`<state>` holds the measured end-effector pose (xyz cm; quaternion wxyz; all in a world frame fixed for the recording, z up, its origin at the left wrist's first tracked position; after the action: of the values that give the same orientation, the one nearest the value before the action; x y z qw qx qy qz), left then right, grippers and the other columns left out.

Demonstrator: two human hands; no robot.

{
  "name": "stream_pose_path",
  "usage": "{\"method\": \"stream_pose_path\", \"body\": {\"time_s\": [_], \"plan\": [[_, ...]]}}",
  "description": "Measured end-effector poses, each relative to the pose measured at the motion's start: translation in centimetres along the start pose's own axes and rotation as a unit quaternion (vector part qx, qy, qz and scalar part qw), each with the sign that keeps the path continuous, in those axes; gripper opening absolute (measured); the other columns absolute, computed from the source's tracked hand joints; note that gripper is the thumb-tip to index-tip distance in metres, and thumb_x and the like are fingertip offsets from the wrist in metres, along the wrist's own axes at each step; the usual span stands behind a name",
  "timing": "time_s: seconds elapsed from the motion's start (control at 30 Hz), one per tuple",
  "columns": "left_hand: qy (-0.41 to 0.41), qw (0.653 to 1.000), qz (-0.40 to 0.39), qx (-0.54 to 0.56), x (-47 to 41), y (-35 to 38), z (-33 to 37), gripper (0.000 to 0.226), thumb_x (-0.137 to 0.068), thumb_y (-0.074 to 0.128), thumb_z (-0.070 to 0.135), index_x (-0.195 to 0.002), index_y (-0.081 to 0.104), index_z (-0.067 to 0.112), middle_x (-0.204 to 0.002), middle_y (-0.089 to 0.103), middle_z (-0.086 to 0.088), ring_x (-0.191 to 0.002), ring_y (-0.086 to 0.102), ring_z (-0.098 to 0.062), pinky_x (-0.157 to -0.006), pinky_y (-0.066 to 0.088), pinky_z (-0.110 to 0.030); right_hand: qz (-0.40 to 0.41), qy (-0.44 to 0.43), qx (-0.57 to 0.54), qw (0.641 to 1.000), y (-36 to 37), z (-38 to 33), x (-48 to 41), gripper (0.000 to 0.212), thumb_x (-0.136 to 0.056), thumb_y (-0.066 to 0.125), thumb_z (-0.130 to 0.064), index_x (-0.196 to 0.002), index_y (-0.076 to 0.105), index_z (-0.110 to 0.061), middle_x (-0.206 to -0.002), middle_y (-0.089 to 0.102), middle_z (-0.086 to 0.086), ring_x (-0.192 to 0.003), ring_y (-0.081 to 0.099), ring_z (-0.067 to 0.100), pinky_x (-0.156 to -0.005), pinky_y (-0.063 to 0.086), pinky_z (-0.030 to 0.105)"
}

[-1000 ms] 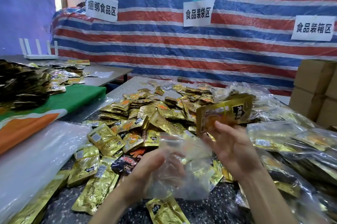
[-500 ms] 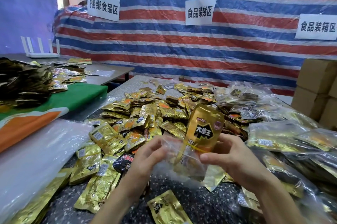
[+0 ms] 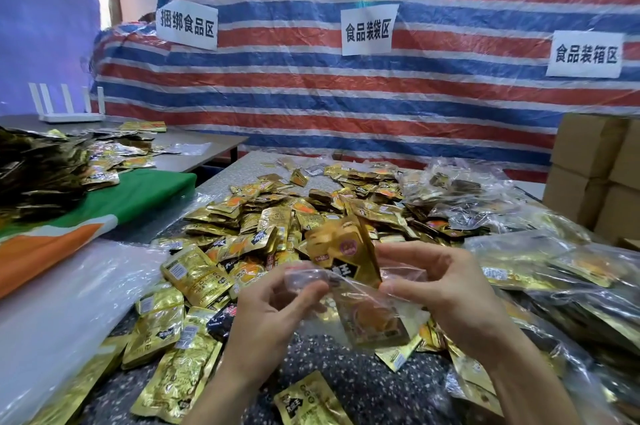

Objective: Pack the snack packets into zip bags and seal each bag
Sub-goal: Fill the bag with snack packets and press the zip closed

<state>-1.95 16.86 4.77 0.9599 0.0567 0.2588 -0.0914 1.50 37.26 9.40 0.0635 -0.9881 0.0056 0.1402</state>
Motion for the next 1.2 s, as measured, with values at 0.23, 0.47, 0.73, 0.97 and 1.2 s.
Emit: {"method": "stream_pose_path", "body": {"time_s": [0.23, 0.47, 0.73, 0.97, 1.2], "plan": [[0.013, 0.997, 0.039, 0.058, -0.5, -0.6, 1.6, 0.053, -0.066, 0.078, 0.068, -0.092, 0.08, 0.022, -0.094, 0.078, -0.002, -0.087, 0.074, -0.016, -0.07, 0.058, -0.023, 0.16, -0.041, -0.108, 0.98, -0.7, -0.6, 0.1, 0.028, -0.053, 0.083, -0.029, -0.076, 0.082, -0.013, -0.08, 0.077, 0.016, -0.074, 0.076, 0.021, -0.064, 0.059, 0.025], [0.003, 0.988, 0.046, 0.147, -1.2, -1.1, 3.2, 0.057, -0.055, 0.09, 0.057, -0.09, 0.081, 0.013, -0.099, 0.077, -0.013, -0.092, 0.074, -0.025, -0.076, 0.06, -0.027, 0.232, -0.058, -0.14, 0.961, -1.0, -1.8, 0.5, 0.014, -0.068, 0.077, -0.024, -0.076, 0.082, -0.014, -0.081, 0.078, 0.011, -0.075, 0.075, 0.015, -0.064, 0.057, 0.018], [0.07, 0.977, 0.072, 0.187, -2.5, -1.5, 6.4, 0.031, -0.068, 0.085, 0.043, -0.087, 0.079, 0.019, -0.091, 0.077, -0.01, -0.079, 0.075, -0.023, -0.074, 0.059, -0.029, 0.188, -0.136, -0.173, 0.957, 0.3, -5.5, -0.1, 0.021, -0.067, 0.079, -0.038, -0.078, 0.082, -0.02, -0.085, 0.078, 0.007, -0.069, 0.071, 0.015, -0.062, 0.057, 0.024], [0.007, 0.977, 0.099, 0.191, -1.9, -2.5, 2.8, 0.011, -0.072, 0.074, 0.027, -0.08, 0.078, 0.022, -0.088, 0.077, -0.011, -0.075, 0.074, -0.024, -0.072, 0.061, -0.031, 0.182, 0.093, -0.14, 0.969, -1.4, 4.9, -3.6, 0.044, -0.1, 0.052, -0.044, -0.1, 0.076, -0.007, -0.098, 0.078, 0.01, -0.087, 0.07, 0.021, -0.079, 0.055, 0.036], [-0.034, 0.978, 0.081, 0.19, -1.6, -2.1, 1.3, 0.024, -0.07, 0.08, 0.043, -0.081, 0.078, 0.022, -0.099, 0.076, -0.014, -0.088, 0.074, -0.029, -0.075, 0.06, -0.034, 0.052, 0.123, 0.278, 0.951, 1.7, 13.3, -6.7, 0.067, -0.078, 0.082, -0.041, -0.139, 0.055, -0.036, -0.137, 0.054, -0.015, -0.132, 0.051, 0.021, -0.098, 0.05, 0.031]]}}
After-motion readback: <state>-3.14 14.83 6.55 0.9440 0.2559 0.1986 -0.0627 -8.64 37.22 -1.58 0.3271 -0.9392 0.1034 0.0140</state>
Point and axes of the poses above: each hand's wrist, its own x-axis away from the middle knuckle, its own y-axis out of the palm, z = x × y, the point moved 9 cm from there along -x, towards the middle knuckle
